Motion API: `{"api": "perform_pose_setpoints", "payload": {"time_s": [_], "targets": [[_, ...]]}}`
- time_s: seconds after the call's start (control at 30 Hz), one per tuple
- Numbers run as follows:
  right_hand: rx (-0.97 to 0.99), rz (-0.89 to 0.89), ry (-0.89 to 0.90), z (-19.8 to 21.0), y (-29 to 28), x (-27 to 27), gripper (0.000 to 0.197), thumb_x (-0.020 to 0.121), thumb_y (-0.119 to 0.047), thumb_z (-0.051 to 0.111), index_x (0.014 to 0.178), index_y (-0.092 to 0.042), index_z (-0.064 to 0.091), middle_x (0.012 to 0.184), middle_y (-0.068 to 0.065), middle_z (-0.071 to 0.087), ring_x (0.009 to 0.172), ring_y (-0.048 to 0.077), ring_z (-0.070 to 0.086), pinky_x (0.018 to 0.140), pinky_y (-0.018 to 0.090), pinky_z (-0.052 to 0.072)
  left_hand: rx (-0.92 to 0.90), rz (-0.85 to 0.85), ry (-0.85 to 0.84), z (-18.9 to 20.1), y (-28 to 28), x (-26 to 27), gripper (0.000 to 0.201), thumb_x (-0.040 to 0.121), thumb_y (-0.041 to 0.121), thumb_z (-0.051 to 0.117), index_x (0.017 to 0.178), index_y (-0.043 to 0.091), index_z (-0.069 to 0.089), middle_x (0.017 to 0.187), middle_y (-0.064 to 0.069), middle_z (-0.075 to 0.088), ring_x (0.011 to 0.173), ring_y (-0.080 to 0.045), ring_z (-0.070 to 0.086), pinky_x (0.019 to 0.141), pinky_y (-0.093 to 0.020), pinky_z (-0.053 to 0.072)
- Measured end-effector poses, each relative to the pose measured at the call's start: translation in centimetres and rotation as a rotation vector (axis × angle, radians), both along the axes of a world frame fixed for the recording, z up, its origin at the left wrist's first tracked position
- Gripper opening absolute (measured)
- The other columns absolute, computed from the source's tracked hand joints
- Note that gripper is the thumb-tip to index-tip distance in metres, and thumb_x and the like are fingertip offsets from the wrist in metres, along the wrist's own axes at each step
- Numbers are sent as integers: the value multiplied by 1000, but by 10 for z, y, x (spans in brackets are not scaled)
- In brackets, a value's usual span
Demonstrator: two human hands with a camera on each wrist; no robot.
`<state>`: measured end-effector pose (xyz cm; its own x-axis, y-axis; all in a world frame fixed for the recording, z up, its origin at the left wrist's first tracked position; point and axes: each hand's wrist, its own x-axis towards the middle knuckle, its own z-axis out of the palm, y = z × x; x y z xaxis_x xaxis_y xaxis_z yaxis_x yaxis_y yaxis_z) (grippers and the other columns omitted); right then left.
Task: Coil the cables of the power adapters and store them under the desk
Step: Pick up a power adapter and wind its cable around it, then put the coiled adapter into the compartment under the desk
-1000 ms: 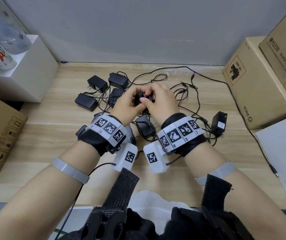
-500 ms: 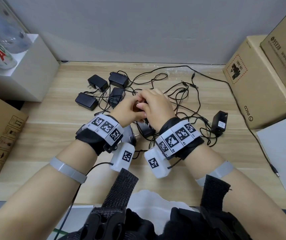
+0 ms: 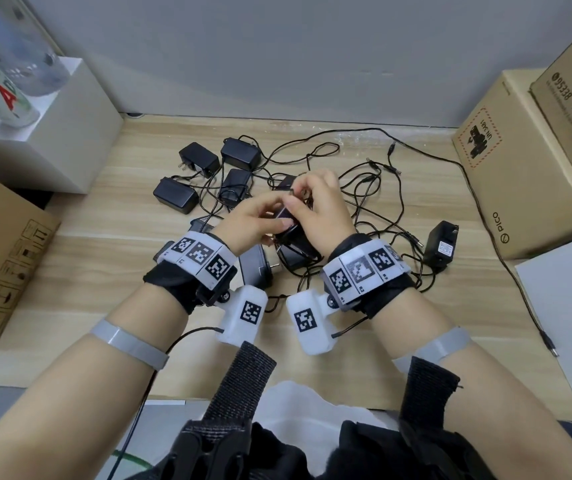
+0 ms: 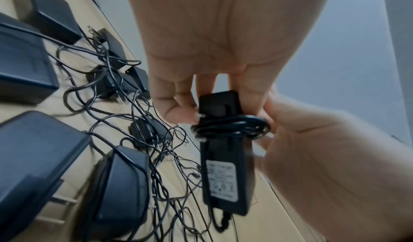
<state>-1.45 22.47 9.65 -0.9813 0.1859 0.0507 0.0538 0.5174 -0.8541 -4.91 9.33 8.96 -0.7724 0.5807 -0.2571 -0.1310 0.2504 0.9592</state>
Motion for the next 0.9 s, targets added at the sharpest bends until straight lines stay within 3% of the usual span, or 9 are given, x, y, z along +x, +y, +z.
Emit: {"api": "perform_pose_setpoints", "payload": {"time_s": [0.17, 0.27, 0.37, 0.47, 0.57, 0.67, 0.73, 0.8, 0.9], "targets": [[-205, 69, -184, -11, -5, 1, 11, 95, -22, 47, 93, -15, 39, 75, -10, 39, 68, 3, 39, 65, 18, 34, 61, 198, -94, -9, -14, 9, 25, 79, 8, 66, 95, 21, 53, 84, -10, 55, 65, -12, 53, 58, -23, 41], [-225, 102, -217, -19, -19, 2, 13, 96, -26, 44, 87, -18, 38, 70, -9, 39, 64, 5, 39, 65, 26, 34, 76, 342, -91, -17, -26, 25, 15, 79, 20, 64, 91, 21, 55, 72, 5, 60, 58, -2, 53, 56, -18, 43], [-254, 131, -267, -30, -42, 5, 14, 97, -24, 41, 87, -16, 38, 71, -7, 41, 68, 11, 41, 62, 20, 35, 75, 506, -62, -30, -43, 46, 17, 80, 34, 51, 92, 24, 56, 83, 4, 58, 66, -2, 54, 59, -18, 48], [-351, 182, -335, -45, -69, 12, 14, 98, -24, 39, 88, -15, 38, 75, -5, 41, 71, 9, 42, 66, 19, 36, 141, 734, -122, -43, -73, 69, 14, 95, 29, 44, 94, 23, 57, 88, 4, 57, 69, 0, 55, 61, -17, 50], [-354, 255, -403, -55, -99, 25, 15, 99, -27, 38, 96, -12, 38, 75, -6, 42, 70, 4, 42, 60, 6, 35, 123, 983, -187, -53, -117, 95, 21, 99, 27, 37, 94, 25, 58, 94, 4, 60, 74, -3, 56, 57, -14, 43], [-382, 321, -473, -63, -136, 41, 16, 99, -27, 38, 97, -11, 38, 79, -3, 45, 76, 11, 45, 63, 13, 38, 158, 1183, -198, -66, -164, 127, 21, 99, 25, 38, 94, 23, 58, 92, 4, 61, 70, -3, 58, 56, -17, 43], [-396, 357, -520, -69, -162, 54, 15, 99, -25, 38, 98, -10, 38, 79, -3, 44, 71, 7, 44, 57, 8, 38, 177, 1312, -212, -77, -195, 149, 19, 99, 21, 40, 93, 20, 58, 88, 3, 61, 64, -2, 58, 52, -15, 43], [-410, 374, -553, -74, -188, 71, 14, 99, -24, 39, 98, -11, 37, 76, -6, 43, 65, 2, 43, 49, 3, 36, 145, 1393, -247, -93, -224, 171, 18, 98, 18, 42, 91, 21, 58, 85, 4, 62, 63, -3, 57, 51, -15, 42], [-458, 359, -572, -86, -226, 95, 12, 98, -25, 41, 92, -15, 38, 74, -3, 45, 54, -1, 47, 49, 10, 42, 35, 1370, -355, -123, -261, 202, 19, 96, 14, 44, 87, 24, 58, 82, 6, 63, 61, -1, 57, 51, -15, 41]]}}
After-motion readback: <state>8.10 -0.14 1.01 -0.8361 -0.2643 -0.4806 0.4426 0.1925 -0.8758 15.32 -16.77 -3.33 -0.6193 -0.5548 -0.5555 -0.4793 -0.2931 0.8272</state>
